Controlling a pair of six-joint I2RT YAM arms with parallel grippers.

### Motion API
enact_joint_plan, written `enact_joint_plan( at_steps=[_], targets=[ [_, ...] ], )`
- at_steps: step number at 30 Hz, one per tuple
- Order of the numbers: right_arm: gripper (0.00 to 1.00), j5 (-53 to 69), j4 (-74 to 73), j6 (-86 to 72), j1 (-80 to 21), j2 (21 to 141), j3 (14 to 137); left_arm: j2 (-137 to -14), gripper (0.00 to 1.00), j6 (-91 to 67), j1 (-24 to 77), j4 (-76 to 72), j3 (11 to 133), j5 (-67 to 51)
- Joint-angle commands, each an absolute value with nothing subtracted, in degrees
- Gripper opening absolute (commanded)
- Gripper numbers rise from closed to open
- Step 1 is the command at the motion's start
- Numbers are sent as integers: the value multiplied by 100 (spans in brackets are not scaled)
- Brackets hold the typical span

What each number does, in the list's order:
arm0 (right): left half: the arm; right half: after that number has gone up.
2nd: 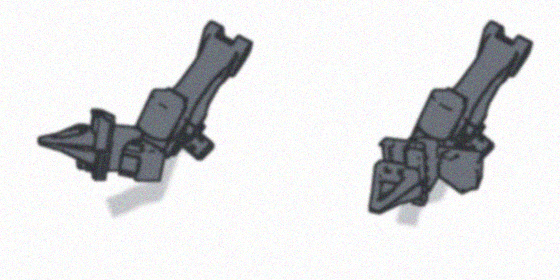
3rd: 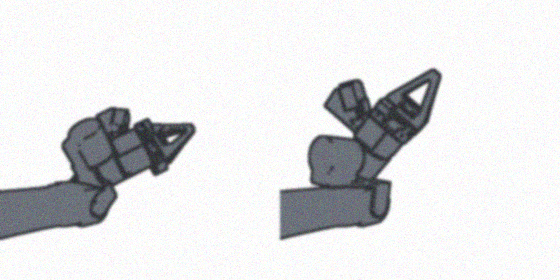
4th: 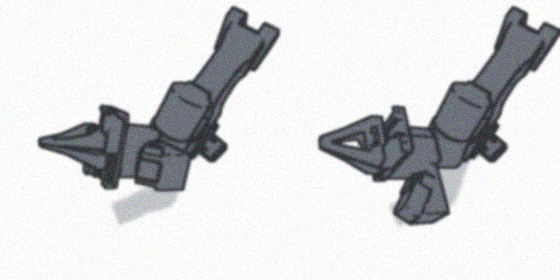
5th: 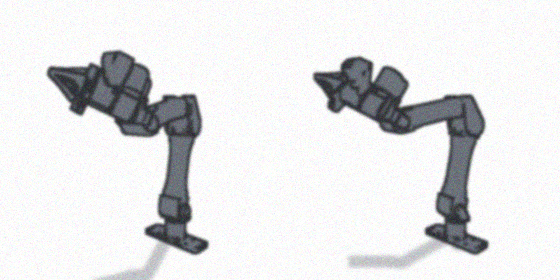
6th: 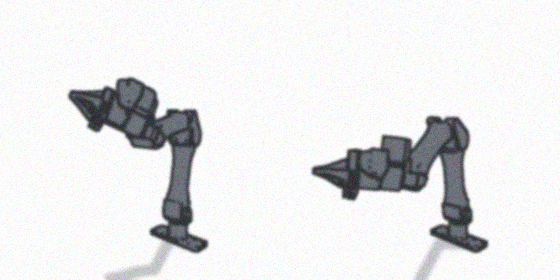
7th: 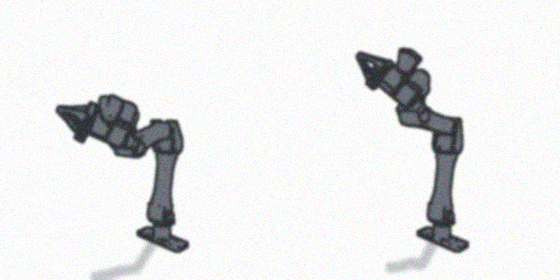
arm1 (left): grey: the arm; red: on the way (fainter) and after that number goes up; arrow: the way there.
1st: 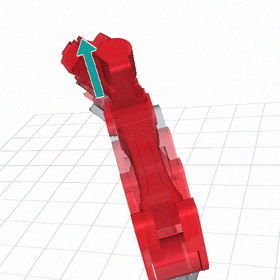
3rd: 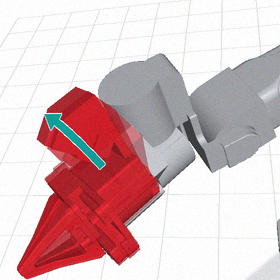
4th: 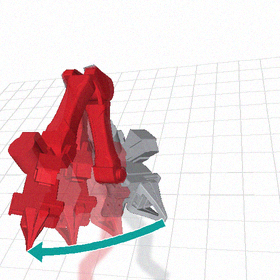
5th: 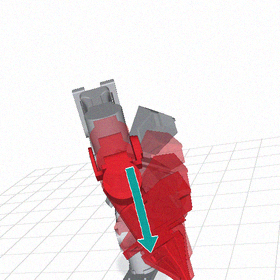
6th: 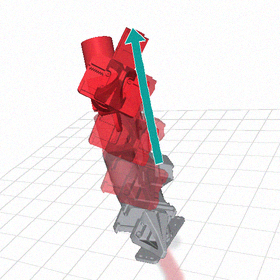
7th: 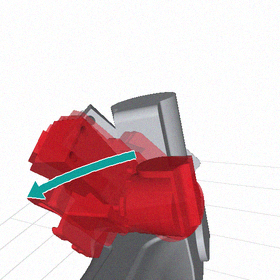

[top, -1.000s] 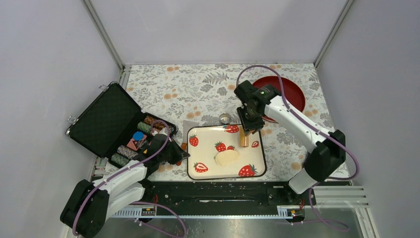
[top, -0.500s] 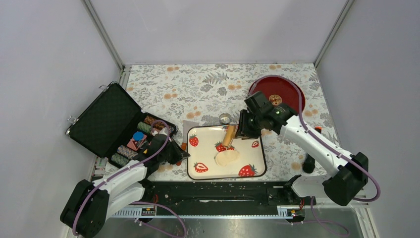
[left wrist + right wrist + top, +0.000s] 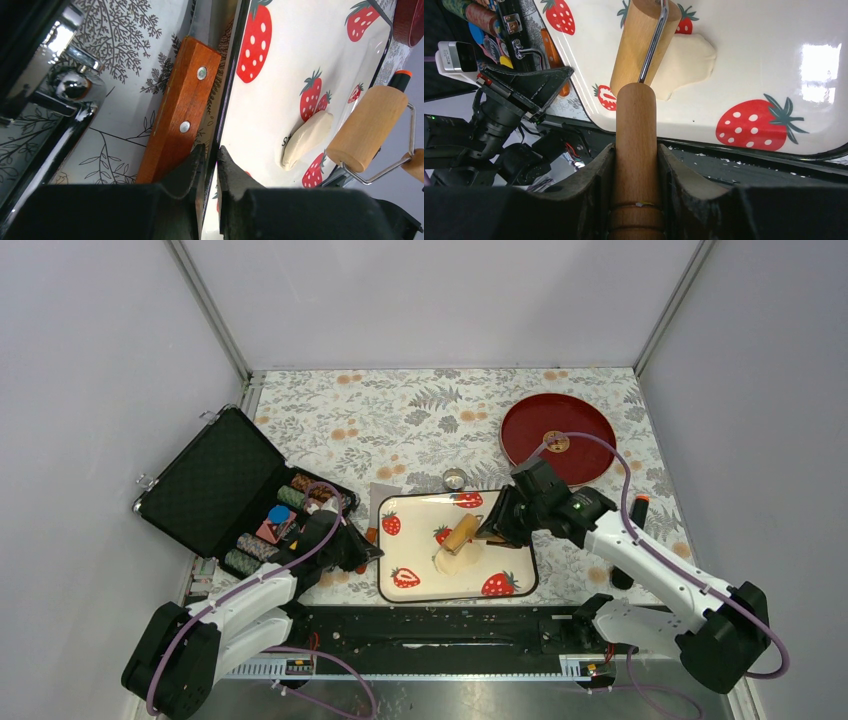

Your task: Roll out the dumpling wrappers from the dough

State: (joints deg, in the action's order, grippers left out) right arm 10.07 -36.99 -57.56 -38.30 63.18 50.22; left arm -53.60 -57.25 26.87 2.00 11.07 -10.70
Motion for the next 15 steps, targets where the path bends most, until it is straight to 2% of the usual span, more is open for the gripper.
enact_joint_plan(
  at_steps=[1,15],
  targets=[
    [0,1225,-3231,-6248,-3876,6183,4900,-5291,0,-5696,2610,340,1010,-756],
    [0,1107,-3405,-6400,-4373,6264,4834,-5308,0,-5700,2610,332,1017,-765]
  ],
)
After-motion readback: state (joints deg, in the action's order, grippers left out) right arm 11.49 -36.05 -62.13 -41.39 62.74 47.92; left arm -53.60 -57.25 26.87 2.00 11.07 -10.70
